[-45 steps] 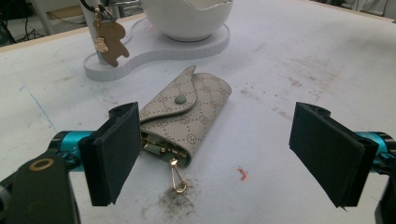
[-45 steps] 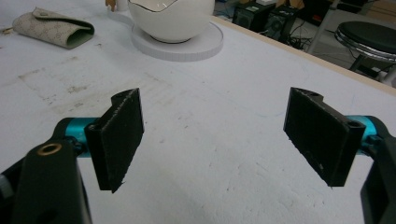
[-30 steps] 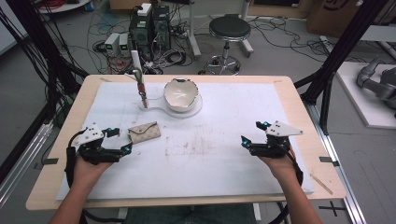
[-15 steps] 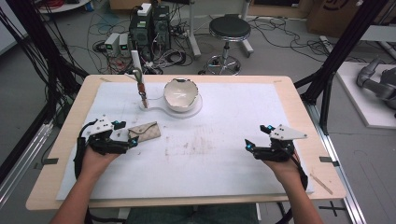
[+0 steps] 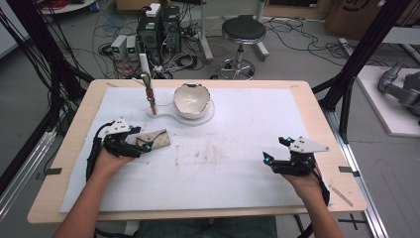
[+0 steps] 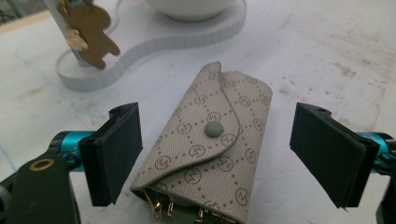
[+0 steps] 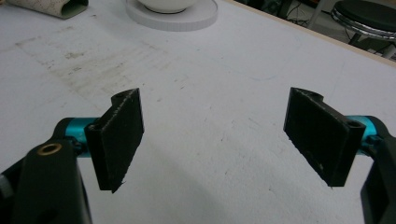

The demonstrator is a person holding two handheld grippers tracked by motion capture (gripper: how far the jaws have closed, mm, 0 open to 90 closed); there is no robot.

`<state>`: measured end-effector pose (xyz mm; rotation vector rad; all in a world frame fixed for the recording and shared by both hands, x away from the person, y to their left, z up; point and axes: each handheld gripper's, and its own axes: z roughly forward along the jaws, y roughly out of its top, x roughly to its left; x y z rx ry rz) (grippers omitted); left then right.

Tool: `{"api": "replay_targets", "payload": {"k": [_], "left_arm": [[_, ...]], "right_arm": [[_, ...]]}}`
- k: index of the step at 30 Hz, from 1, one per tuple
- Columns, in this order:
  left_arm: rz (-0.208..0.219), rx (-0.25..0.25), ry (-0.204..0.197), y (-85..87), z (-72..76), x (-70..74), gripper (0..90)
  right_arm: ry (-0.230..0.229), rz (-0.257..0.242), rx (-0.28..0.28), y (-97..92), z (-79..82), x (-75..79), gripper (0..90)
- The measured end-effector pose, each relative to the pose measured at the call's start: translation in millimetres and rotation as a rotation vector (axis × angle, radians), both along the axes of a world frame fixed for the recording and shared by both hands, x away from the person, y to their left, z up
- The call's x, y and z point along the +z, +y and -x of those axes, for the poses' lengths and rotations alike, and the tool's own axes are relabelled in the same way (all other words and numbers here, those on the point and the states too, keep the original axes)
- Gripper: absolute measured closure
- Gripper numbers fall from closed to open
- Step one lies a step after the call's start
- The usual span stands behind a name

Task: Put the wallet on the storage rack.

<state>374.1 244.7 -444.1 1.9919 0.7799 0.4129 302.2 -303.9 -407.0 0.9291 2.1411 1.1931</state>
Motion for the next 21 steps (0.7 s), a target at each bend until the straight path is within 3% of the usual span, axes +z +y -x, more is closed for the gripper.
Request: {"api": "replay_targets", "payload": {"k": [9, 14, 21], "left_arm": [[-0.068, -0.007, 0.044, -4.4, -10.0, -9.5, 16.9], [-0.165, -0.017, 0.061, -12.3, -13.1, -11.7, 16.6], [-0.160, -0.023, 0.104, -12.0, -17.4, -12.9, 16.0]], "right_arm": [[0.001, 0.006, 0.017, 5.7, -2.9, -1.2, 20.5], [0.000, 0.008, 0.024, 8.7, -4.8, -1.4, 20.5], [0.004, 0.009, 0.027, 10.1, -5.6, -1.4, 20.5]]}}
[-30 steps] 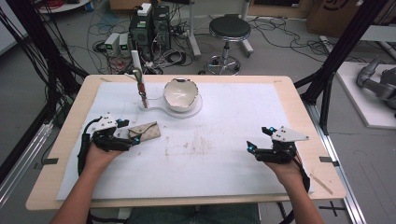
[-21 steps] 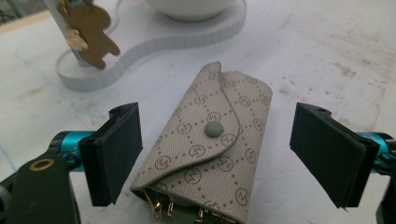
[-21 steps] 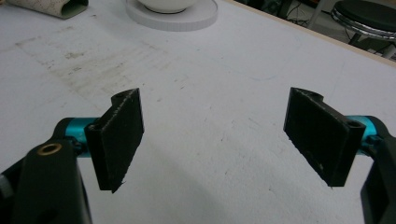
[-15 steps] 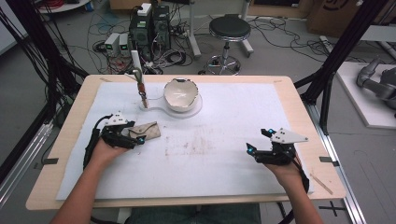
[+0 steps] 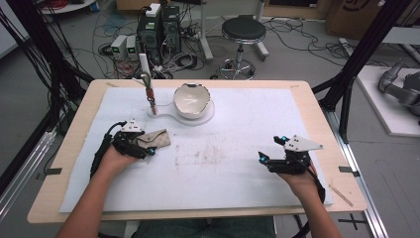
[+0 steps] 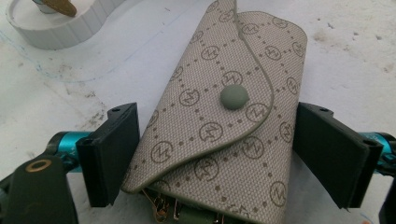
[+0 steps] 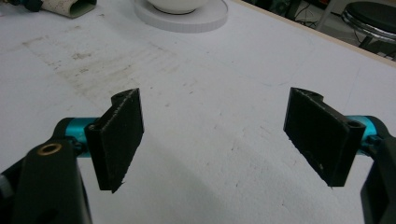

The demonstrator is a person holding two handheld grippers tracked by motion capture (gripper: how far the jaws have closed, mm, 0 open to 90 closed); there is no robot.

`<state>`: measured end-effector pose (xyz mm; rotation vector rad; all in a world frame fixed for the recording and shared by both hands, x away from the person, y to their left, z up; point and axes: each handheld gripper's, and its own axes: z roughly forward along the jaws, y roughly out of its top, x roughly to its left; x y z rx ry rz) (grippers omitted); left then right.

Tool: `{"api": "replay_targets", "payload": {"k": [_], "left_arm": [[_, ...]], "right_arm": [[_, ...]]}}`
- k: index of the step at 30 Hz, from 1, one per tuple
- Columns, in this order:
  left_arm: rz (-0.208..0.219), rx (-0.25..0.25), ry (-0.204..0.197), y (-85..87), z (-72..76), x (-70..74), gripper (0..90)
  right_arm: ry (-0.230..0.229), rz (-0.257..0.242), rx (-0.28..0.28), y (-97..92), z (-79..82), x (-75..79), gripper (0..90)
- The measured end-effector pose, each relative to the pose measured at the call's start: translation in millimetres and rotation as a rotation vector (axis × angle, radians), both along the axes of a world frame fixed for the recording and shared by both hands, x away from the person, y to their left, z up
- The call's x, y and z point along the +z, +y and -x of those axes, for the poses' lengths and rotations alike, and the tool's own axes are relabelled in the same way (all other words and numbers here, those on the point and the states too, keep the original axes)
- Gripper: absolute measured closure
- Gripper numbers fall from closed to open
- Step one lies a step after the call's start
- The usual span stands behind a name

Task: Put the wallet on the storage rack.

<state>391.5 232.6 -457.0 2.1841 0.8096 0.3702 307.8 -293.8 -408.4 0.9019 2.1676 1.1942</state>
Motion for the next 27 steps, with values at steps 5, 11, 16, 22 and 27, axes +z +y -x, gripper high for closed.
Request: {"api": "replay_targets", "payload": {"k": [5, 11, 16, 22, 27], "left_arm": [[0.005, -0.001, 0.009, 0.8, -1.0, 0.0, 17.1], [0.014, -0.026, -0.001, 2.5, 1.6, 1.4, 29.8], [0.010, -0.029, -0.006, 2.4, 2.7, 2.1, 32.3], [-0.010, -0.032, -0.022, 0.2, 5.1, 5.0, 35.4], [-0.007, -0.042, -0.038, -0.4, 9.0, 10.5, 35.7]], "right_arm": [[0.002, -0.003, -0.004, -0.6, -0.7, -0.5, 20.5], [-0.005, 0.000, 0.001, 0.5, -1.1, -0.2, 20.5], [0.000, -0.001, -0.003, 0.2, -1.1, -0.3, 20.5], [-0.003, 0.000, 0.000, 0.4, -1.2, -0.2, 20.5], [-0.003, -0.004, 0.002, 0.8, -1.5, -0.1, 20.5]]}}
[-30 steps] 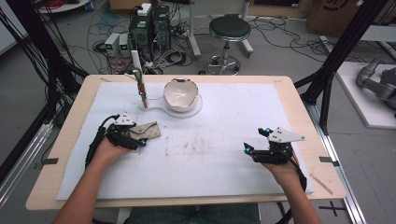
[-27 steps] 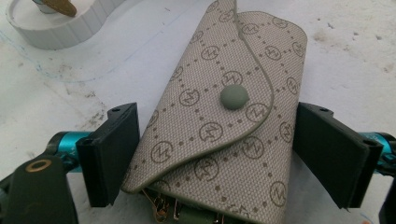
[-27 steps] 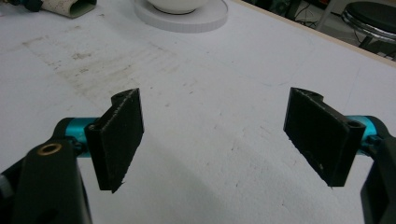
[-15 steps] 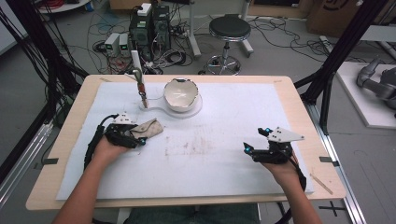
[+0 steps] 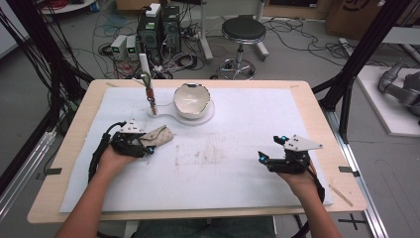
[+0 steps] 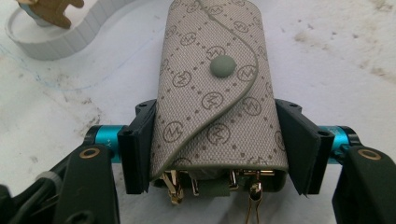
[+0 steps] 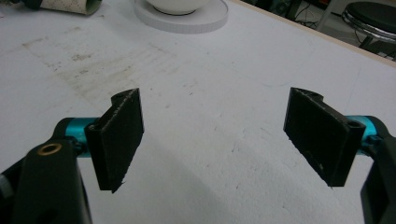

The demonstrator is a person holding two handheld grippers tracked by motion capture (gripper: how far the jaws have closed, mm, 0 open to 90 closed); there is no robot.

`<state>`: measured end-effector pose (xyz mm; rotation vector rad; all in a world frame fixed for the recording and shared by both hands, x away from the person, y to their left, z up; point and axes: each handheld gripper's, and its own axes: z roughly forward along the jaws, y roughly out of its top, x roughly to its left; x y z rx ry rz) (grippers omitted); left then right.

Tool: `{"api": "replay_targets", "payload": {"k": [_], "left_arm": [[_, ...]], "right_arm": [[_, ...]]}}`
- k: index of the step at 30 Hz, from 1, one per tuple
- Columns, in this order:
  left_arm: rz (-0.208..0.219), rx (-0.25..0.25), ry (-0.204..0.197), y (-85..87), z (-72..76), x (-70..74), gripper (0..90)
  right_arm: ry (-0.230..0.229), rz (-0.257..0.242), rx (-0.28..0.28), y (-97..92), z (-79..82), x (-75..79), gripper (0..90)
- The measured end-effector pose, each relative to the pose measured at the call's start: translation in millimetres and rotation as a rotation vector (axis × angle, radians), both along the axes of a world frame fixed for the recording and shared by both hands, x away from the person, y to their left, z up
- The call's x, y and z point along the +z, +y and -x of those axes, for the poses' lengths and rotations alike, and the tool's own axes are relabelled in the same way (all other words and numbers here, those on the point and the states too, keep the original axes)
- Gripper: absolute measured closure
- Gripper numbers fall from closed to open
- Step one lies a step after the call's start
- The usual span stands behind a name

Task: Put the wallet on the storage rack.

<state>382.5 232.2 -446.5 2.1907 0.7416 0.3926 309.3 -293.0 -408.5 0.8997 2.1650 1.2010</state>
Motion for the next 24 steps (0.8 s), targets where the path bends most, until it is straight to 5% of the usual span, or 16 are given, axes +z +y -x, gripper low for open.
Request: {"api": "replay_targets", "payload": {"k": [13, 24], "left_arm": [[0.048, -0.025, -0.063, -5.1, 17.3, 39.9, 36.2], [0.051, -0.044, -0.107, -24.0, 10.9, 75.5, 36.2]], "right_arm": [[0.008, -0.001, 0.014, 5.0, -2.9, 0.3, 20.5], [0.008, 0.011, 0.041, 12.7, -6.7, -0.9, 20.5]]}}
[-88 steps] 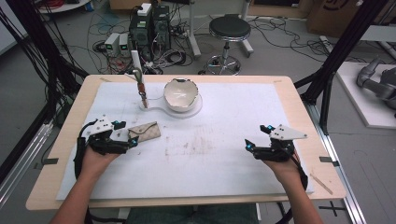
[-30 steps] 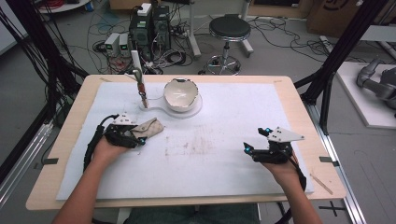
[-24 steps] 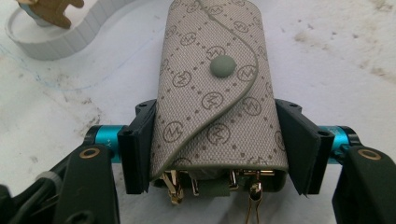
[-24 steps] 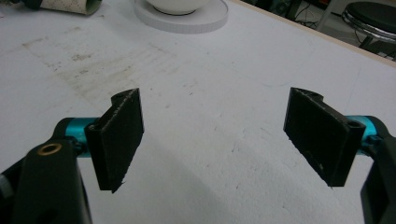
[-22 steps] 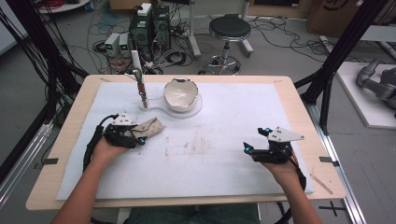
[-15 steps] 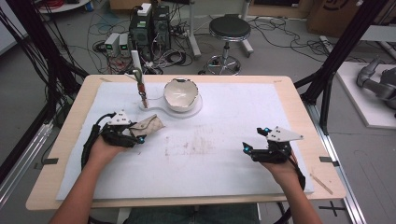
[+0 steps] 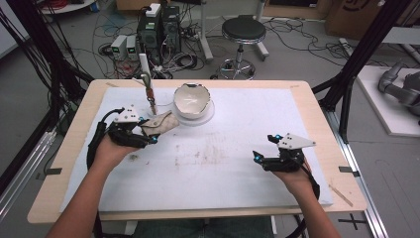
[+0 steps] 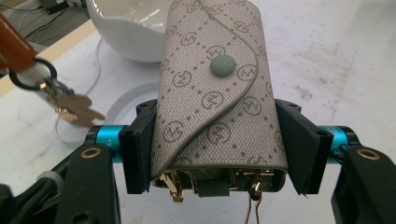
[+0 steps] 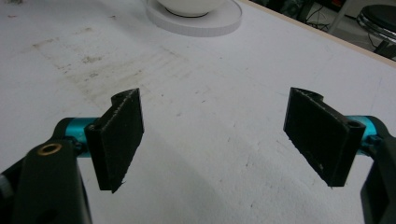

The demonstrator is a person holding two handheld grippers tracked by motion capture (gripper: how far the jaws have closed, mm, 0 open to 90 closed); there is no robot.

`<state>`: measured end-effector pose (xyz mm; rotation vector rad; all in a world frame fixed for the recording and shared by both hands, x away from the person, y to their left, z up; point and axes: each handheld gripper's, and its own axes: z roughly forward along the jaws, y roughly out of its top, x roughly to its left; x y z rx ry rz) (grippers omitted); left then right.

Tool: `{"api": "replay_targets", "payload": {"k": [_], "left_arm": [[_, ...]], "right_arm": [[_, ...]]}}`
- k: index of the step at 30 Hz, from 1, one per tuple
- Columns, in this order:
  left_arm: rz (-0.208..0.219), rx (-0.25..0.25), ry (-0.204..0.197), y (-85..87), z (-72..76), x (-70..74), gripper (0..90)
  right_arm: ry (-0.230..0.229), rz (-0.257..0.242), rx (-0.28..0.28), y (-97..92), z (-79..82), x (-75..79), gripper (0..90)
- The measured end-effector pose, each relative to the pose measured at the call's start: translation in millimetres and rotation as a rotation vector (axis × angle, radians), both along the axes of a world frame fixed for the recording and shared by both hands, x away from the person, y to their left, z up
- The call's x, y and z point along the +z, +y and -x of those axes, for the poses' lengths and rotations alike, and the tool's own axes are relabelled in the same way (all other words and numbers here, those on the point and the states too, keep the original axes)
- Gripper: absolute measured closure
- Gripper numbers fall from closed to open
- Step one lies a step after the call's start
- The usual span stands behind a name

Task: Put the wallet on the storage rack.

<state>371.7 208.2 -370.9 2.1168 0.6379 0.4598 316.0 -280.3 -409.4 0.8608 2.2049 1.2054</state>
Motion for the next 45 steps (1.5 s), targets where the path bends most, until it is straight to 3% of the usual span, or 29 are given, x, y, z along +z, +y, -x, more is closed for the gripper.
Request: {"api": "replay_targets", "payload": {"k": [9, 17, 22, 24, 35, 39, 45], "left_arm": [[-0.015, -0.001, -0.017, -16.9, -14.8, 19.6, 36.2], [-0.040, 0.009, -0.008, -30.4, -33.0, 30.2, 36.2], [-0.068, 0.020, 0.005, -38.5, -45.8, 30.5, 36.1], [-0.058, 0.023, 0.009, -41.2, -49.4, 29.8, 36.2], [-0.145, 0.029, 0.030, -64.4, -76.2, 31.9, 36.1], [-0.155, 0.031, 0.043, -71.2, -85.8, 30.8, 36.2], [-0.213, 0.027, 0.066, -86.3, -97.5, 28.1, 36.1]], "right_arm": [[0.006, -0.001, 0.008, 1.6, -1.3, -1.6, 20.5], [0.008, -0.003, 0.005, 0.7, -2.6, -2.7, 20.5], [0.012, -0.002, 0.005, 0.1, -2.6, -3.1, 20.5], [0.012, -0.002, 0.007, -0.2, -2.7, -3.2, 20.5], [0.019, -0.002, 0.008, -0.1, -3.6, -4.9, 20.5], [0.017, 0.000, 0.011, 0.2, -3.5, -5.0, 20.5], [0.020, 0.001, 0.011, -0.3, -4.5, -6.2, 20.5]]}}
